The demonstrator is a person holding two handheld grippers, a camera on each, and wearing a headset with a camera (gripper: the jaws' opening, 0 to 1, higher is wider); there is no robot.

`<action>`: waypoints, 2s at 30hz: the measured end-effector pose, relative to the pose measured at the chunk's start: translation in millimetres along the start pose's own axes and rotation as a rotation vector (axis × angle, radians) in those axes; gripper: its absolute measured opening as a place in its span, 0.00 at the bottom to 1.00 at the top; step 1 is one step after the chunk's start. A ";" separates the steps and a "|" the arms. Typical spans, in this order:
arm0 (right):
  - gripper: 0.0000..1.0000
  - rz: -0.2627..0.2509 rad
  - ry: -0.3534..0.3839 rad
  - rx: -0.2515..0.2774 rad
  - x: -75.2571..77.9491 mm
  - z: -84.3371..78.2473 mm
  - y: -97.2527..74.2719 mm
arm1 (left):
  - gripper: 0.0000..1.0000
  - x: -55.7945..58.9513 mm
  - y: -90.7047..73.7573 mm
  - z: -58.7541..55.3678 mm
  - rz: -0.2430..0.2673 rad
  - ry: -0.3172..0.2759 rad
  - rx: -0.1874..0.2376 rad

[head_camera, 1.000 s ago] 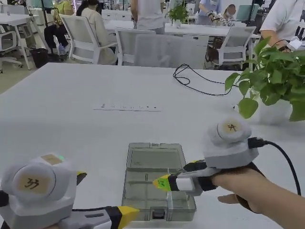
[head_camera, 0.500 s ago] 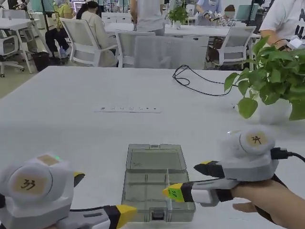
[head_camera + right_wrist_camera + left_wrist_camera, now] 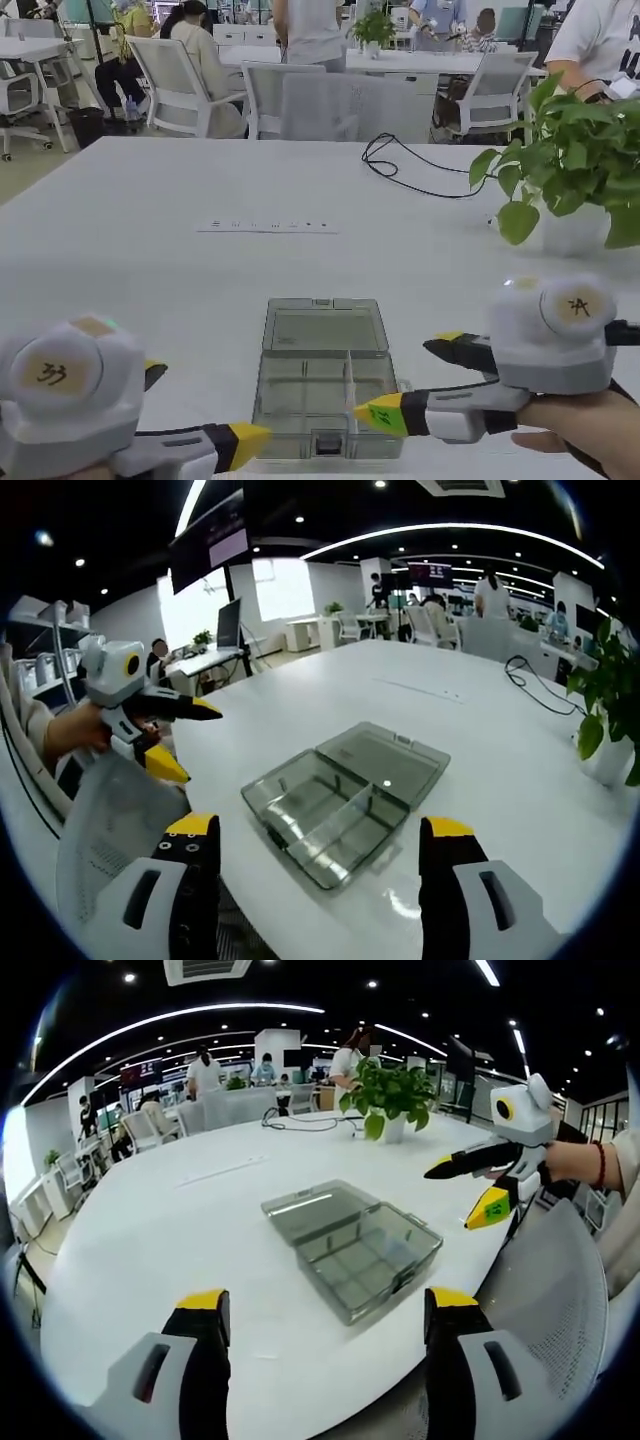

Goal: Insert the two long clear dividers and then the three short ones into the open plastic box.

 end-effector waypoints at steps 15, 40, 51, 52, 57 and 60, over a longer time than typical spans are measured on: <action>0.84 0.027 -0.047 0.012 -8.9 -6.4 -10.3 | 0.72 -23.2 5.7 -11.3 0.030 0.040 -0.131; 0.83 -0.016 -0.078 -0.021 -4.9 -14.6 -18.3 | 0.46 -59.8 38.0 -50.5 0.013 0.027 -0.297; 0.83 -0.033 -0.065 -0.017 -0.2 -14.2 -18.2 | 0.39 -64.4 48.5 -63.5 0.002 0.037 -0.367; 0.82 -0.034 -0.063 -0.017 0.1 -14.2 -18.0 | 0.39 -64.7 49.2 -64.8 0.003 0.039 -0.374; 0.82 -0.034 -0.062 -0.017 0.6 -13.1 -16.4 | 0.37 -65.2 50.8 -68.9 -0.001 0.042 -0.394; 0.82 -0.033 -0.061 -0.016 0.8 -12.6 -15.6 | 0.36 -64.8 50.4 -70.3 0.000 0.043 -0.404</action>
Point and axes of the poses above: the centre of the closed fingertips' face, and the gripper's own axes: y roughly forward along the fingers, x roughly to its right, z roughly out of its top, the point moved 6 cm from there along -y, roughly backward along the fingers, and after that the axes turned 14 degrees about x, right-handed, at the moved point
